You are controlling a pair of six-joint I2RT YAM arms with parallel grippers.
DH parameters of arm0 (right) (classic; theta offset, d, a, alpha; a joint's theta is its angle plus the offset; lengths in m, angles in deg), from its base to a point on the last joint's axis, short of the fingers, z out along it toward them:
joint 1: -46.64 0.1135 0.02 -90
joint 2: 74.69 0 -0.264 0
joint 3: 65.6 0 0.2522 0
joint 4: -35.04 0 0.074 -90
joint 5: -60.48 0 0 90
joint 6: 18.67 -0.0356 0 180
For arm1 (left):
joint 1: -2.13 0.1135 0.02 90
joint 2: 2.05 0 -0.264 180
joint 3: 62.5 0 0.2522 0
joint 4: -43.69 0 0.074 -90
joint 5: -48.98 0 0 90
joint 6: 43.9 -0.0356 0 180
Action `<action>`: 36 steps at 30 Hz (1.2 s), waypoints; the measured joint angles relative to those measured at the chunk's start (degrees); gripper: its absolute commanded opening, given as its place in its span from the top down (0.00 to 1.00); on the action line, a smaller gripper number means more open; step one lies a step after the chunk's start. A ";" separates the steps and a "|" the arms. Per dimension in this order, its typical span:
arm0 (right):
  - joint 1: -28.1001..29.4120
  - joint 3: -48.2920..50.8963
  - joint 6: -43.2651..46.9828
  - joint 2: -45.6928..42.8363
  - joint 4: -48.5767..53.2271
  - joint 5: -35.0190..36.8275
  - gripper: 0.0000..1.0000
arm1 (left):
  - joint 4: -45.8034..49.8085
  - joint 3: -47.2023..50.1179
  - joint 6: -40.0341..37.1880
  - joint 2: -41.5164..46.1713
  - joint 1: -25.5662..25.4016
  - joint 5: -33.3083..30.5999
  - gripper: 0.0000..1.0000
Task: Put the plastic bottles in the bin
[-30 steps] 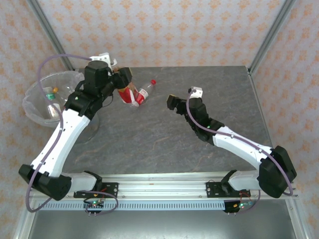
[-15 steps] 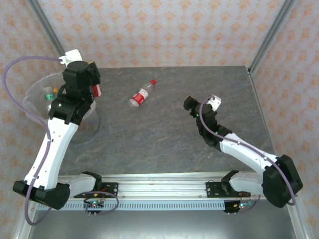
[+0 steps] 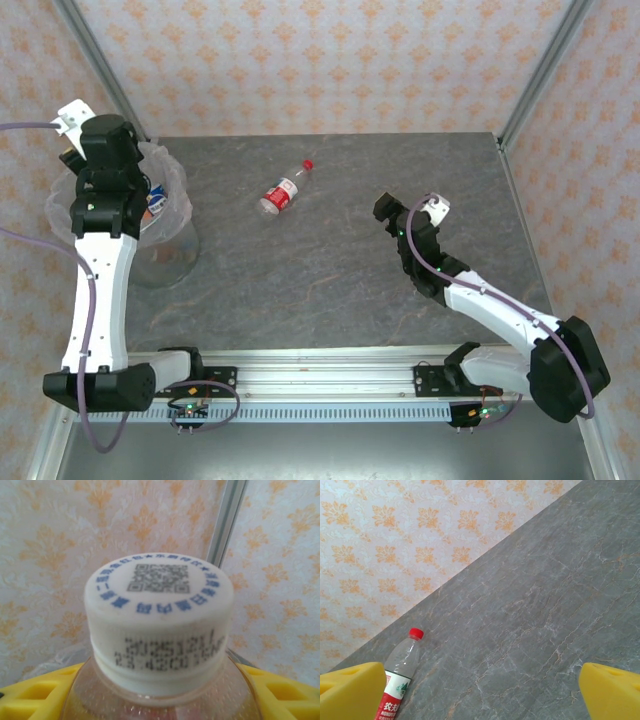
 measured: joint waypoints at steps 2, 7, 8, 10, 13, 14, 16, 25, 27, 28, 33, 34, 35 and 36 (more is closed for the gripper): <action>-0.20 0.00 -0.20 0.00 0.02 0.00 0.01 | 0.92 0.00 1.46 -1.51 1.49 2.51 0.46; -0.57 0.00 -0.39 0.00 0.04 -0.24 0.01 | 4.02 0.02 5.35 -5.22 4.87 9.79 0.43; -0.59 0.00 -0.39 0.00 0.04 -0.42 0.01 | 4.68 0.02 6.10 -5.79 5.31 11.17 0.42; -0.61 0.00 -0.39 0.00 0.04 -0.70 0.01 | 6.05 0.02 7.43 -6.67 5.75 13.31 0.38; -0.61 0.00 -0.37 0.09 0.04 -1.55 0.01 | 8.31 -0.11 9.11 -8.09 6.47 16.55 0.30; -0.61 0.00 -0.37 0.20 0.04 -1.88 0.01 | 9.35 -0.28 9.66 -8.70 6.75 17.44 0.26; -0.61 -0.11 -0.35 0.90 0.04 -2.51 0.01 | 10.78 -0.57 10.60 -9.62 7.04 18.56 0.17; -0.61 -2.75 -0.37 6.62 0.26 -5.35 0.01 | 13.18 -1.95 12.11 -9.14 7.19 24.35 0.04; -0.61 -3.50 -0.39 7.39 0.28 -5.68 0.01 | 13.18 -1.95 12.11 -8.31 7.19 26.23 0.01; -0.61 -3.74 -0.46 7.69 0.26 -5.81 0.01 | 13.16 -1.92 12.11 -7.76 7.19 27.26 0.00; -1.09 -4.24 -0.61 9.42 0.20 -7.15 0.01 | 12.00 -1.27 12.09 -4.35 7.17 33.66 0.00; -1.20 -4.39 -0.61 9.92 0.17 -7.50 0.01 | 11.61 -1.01 12.09 -3.52 7.02 34.82 0.00; -1.29 -4.52 -0.59 10.38 0.17 -7.69 0.01 | 11.15 -0.70 12.04 -2.75 6.67 35.50 0.00; -1.31 -4.61 -0.59 10.78 0.15 -7.80 0.01 | 10.91 -0.59 11.98 -2.21 6.27 35.95 0.00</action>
